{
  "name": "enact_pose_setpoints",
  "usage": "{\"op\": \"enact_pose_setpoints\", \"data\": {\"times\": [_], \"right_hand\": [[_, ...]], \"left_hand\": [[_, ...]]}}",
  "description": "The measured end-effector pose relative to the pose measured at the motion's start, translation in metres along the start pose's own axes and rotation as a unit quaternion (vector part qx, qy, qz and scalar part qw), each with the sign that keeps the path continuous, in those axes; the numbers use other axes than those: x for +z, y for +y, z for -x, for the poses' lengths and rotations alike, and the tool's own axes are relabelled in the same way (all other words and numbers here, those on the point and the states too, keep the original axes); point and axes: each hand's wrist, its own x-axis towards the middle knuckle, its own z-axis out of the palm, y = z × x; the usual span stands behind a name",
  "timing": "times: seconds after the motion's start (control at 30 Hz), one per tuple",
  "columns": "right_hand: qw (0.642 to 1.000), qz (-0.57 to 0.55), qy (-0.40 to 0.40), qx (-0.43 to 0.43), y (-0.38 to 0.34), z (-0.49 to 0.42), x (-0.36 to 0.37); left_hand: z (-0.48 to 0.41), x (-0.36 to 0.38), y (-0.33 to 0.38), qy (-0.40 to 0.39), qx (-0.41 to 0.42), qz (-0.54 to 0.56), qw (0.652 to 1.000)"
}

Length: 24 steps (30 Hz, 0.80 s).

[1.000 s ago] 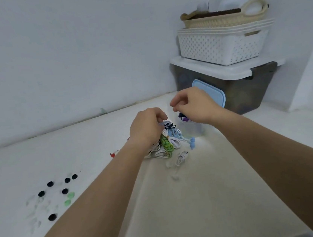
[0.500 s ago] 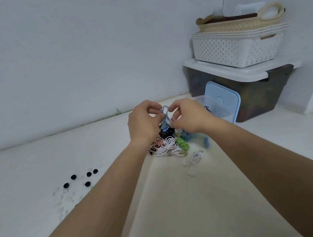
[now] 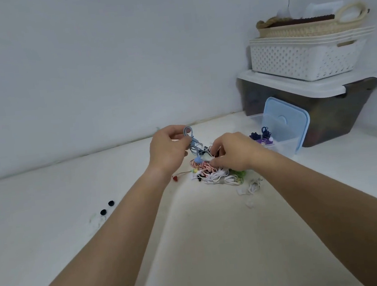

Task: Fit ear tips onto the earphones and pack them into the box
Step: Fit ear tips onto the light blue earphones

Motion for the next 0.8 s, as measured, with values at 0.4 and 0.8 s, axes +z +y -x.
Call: {"op": "enact_pose_setpoints", "data": {"times": [0.4, 0.8], "right_hand": [[0.962, -0.173, 0.201, 0.066, -0.003, -0.003, 0.001], [0.946, -0.300, 0.101, -0.069, -0.061, 0.019, 0.001]], "left_hand": [[0.005, -0.033, -0.005, 0.068, -0.102, 0.162, 0.979], [0.022, -0.050, 0.008, 0.030, -0.161, 0.296, 0.941]]}}
